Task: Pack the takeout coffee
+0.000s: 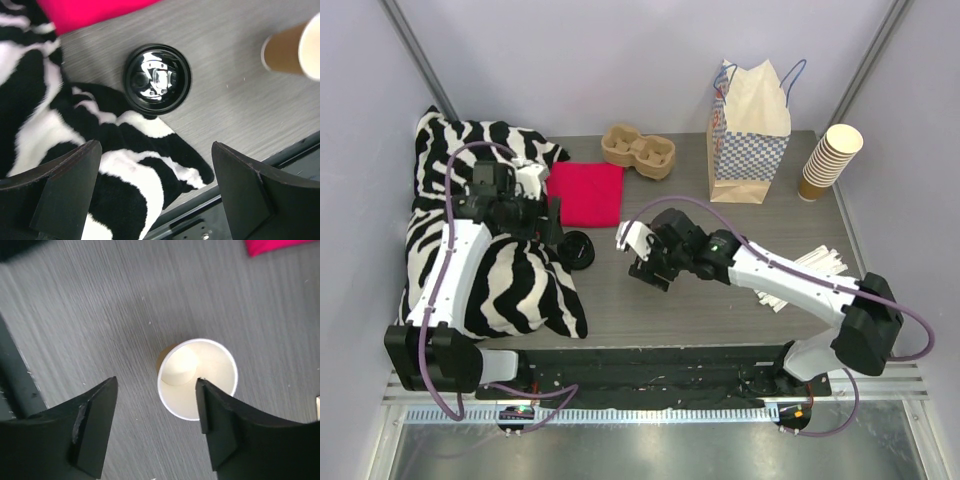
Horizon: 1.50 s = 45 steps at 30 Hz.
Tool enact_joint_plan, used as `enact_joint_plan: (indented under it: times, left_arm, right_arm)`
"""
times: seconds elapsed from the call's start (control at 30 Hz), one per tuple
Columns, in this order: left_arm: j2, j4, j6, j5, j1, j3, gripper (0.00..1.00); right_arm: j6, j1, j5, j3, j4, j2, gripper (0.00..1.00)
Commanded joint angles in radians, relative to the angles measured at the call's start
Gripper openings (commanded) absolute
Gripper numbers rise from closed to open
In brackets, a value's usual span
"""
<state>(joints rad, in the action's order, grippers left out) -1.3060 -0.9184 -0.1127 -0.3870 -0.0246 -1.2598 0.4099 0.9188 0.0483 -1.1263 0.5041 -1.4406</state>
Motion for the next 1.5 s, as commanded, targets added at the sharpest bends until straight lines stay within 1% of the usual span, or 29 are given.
enact_joint_plan:
  times: [0.0, 0.03, 0.07, 0.1, 0.13, 0.2, 0.23, 0.3, 0.4, 0.43, 0.53, 0.7, 1.1, 1.27, 1.33, 1.47]
  left_arm:
    - [0.002, -0.002, -0.07, 0.153, -0.122, 0.003, 0.95]
    - [-0.007, 0.012, -0.067, 0.177, -0.162, 0.013, 0.93]
    - [-0.012, 0.021, -0.061, 0.195, -0.179, 0.017, 0.89]
    - [-0.018, 0.027, -0.056, 0.217, -0.205, 0.023, 0.87]
    - [-0.024, 0.036, -0.056, 0.224, -0.218, 0.023, 0.81]
    - [-0.053, 0.039, -0.083, 0.253, -0.259, 0.02, 0.75]
    - [-0.062, 0.039, -0.094, 0.263, -0.274, 0.017, 0.69]
    - [-0.097, 0.041, -0.126, 0.29, -0.308, 0.013, 0.65]
    - [-0.166, 0.024, -0.148, 0.29, -0.319, -0.015, 0.57]
    - [-0.183, 0.02, -0.153, 0.278, -0.319, -0.023, 0.52]
    - [-0.222, 0.03, -0.157, 0.27, -0.331, -0.021, 0.47]
    - [-0.257, 0.055, -0.169, 0.286, -0.34, -0.001, 0.47]
    - [-0.286, 0.104, -0.237, 0.312, -0.365, 0.04, 0.45]
    - [-0.314, 0.11, -0.249, 0.307, -0.373, 0.043, 0.45]
    - [-0.322, 0.11, -0.255, 0.304, -0.376, 0.046, 0.42]
    - [-0.337, 0.108, -0.254, 0.295, -0.374, 0.045, 0.42]
  right_arm:
    - [-0.045, -0.059, 0.08, -0.138, 0.065, 0.086, 0.78]
    - [-0.068, -0.081, 0.096, -0.153, 0.074, 0.089, 0.8]
    - [-0.081, -0.104, 0.114, -0.177, 0.079, 0.097, 0.81]
    - [-0.098, -0.163, 0.155, -0.188, 0.085, 0.101, 0.81]
    - [-0.124, -0.19, 0.176, -0.199, 0.091, 0.103, 0.82]
    - [-0.144, -0.241, 0.209, -0.217, 0.103, 0.108, 0.82]
    - [-0.155, -0.274, 0.226, -0.217, 0.103, 0.112, 0.82]
    - [-0.163, -0.299, 0.245, -0.21, 0.102, 0.123, 0.82]
    - [-0.194, -0.353, 0.292, -0.211, 0.102, 0.12, 0.82]
    - [-0.198, -0.368, 0.303, -0.214, 0.102, 0.118, 0.83]
    - [-0.203, -0.373, 0.303, -0.224, 0.105, 0.112, 0.83]
    - [-0.204, -0.371, 0.311, -0.234, 0.113, 0.098, 0.82]
    - [-0.207, -0.371, 0.32, -0.251, 0.114, 0.068, 0.82]
    - [-0.207, -0.373, 0.314, -0.251, 0.113, 0.065, 0.82]
    - [-0.207, -0.371, 0.314, -0.251, 0.113, 0.066, 0.82]
    - [-0.207, -0.371, 0.309, -0.251, 0.113, 0.065, 0.82]
